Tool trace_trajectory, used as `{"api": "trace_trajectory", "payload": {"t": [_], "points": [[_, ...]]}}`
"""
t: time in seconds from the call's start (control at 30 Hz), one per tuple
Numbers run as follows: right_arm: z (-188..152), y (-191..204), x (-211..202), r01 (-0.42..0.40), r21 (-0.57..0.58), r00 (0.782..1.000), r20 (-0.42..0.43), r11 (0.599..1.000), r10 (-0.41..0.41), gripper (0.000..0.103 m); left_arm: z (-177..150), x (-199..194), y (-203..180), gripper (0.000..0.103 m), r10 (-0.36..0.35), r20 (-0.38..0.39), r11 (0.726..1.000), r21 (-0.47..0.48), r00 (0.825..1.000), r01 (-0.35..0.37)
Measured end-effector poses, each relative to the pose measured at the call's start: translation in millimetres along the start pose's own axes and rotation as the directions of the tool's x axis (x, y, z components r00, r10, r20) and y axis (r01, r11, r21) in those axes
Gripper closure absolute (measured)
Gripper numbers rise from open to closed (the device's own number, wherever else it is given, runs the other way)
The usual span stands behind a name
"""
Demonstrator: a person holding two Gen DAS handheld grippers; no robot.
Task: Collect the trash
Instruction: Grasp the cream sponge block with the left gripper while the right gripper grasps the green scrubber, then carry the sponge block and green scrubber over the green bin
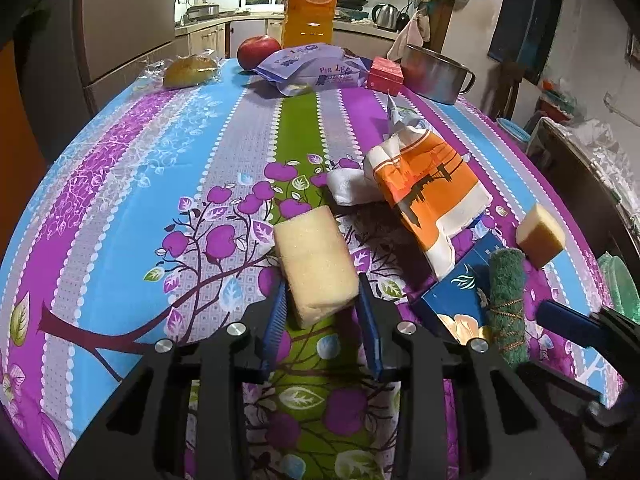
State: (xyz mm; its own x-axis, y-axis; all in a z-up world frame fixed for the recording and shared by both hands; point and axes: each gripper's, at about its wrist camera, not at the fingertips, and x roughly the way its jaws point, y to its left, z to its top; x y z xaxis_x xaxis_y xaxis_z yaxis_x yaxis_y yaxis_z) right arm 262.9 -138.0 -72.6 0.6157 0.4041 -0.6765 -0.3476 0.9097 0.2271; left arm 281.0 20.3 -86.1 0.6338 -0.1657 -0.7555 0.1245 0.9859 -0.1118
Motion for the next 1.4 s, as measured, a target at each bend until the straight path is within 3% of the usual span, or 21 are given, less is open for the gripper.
{"api": "trace_trajectory", "payload": {"t": [0.23,0.37,0.47,0.87,1.17,1.4], "points": [[0,0,16,0.086,-0.018,0.996,-0.012,0.996,-0.086,0.059,-2,-2,-1,0.072,0.001,0.004,1.000,0.005,1.000,-0.001],[-2,-4,14,0.095,-0.020,0.995,-0.006,0.995,-0.095,0.073,-2,-2,-2,0.072,-0.001,0.005,1.000,0.004,1.000,0.001],[-4,-6,9,0.095,-0.019,0.995,0.013,0.995,-0.095,0.077,-5,-4,-3,0.072,-0.008,0.007,1.000,0.006,1.000,0.008],[-12,-8,-46,0.123,-0.024,0.984,0.135,0.992,-0.118,0.078,-11,-54,-13,0.073,-0.035,0.110,0.999,0.026,0.993,0.033],[-9,-15,-104,0.168,-0.022,0.963,0.217,0.986,-0.160,0.078,-9,-90,-57,0.073,-0.102,0.180,0.991,0.104,0.978,0.084],[-4,-34,-154,0.250,-0.006,0.935,0.260,0.968,-0.240,0.078,-4,-107,-99,0.073,-0.159,0.205,0.978,0.169,0.966,0.125]]}}
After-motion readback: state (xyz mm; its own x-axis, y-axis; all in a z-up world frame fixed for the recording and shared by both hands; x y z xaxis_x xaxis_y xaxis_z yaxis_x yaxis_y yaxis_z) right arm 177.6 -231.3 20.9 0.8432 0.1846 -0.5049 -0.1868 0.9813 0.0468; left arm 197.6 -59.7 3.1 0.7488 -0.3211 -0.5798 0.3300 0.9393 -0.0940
